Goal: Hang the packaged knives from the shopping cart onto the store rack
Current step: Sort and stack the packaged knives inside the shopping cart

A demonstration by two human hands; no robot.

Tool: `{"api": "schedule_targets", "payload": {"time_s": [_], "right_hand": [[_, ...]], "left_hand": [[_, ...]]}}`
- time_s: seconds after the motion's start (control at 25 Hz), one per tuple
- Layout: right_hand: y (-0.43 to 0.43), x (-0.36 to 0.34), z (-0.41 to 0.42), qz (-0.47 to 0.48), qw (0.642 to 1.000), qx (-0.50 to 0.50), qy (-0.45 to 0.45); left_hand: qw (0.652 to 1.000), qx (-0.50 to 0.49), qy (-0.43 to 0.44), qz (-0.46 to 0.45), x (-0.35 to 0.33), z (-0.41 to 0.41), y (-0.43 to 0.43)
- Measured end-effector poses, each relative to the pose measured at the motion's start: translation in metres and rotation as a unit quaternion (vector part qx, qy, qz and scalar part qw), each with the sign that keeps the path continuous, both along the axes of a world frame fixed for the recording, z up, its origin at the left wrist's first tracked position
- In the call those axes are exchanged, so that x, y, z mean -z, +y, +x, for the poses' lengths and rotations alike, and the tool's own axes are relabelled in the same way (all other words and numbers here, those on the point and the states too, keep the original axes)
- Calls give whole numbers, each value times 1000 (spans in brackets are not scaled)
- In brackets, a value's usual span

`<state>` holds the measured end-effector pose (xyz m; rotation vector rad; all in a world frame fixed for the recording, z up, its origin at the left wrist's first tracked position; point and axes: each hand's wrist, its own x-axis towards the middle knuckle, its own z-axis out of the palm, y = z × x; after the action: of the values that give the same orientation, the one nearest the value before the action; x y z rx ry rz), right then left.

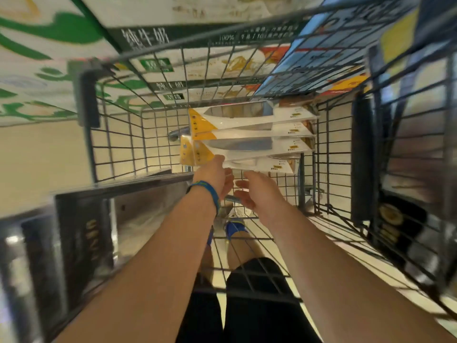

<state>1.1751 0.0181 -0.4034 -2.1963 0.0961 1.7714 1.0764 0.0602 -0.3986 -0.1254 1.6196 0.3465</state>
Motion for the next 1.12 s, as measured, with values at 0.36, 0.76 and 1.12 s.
{"api": "schedule_targets", "payload": {"time_s": [0.36, 0.76, 1.12], "right_hand": [[-30, -188, 17, 114, 993, -34, -27], [-6, -343, 95, 348, 930, -92, -71], [-46, -336, 202, 304, 829, -340, -324]], "left_hand": [[979, 168, -24, 113, -181, -47, -10], [894, 340, -72, 283, -318, 87, 7], [821, 381, 189, 382, -292, 160, -18]]}}
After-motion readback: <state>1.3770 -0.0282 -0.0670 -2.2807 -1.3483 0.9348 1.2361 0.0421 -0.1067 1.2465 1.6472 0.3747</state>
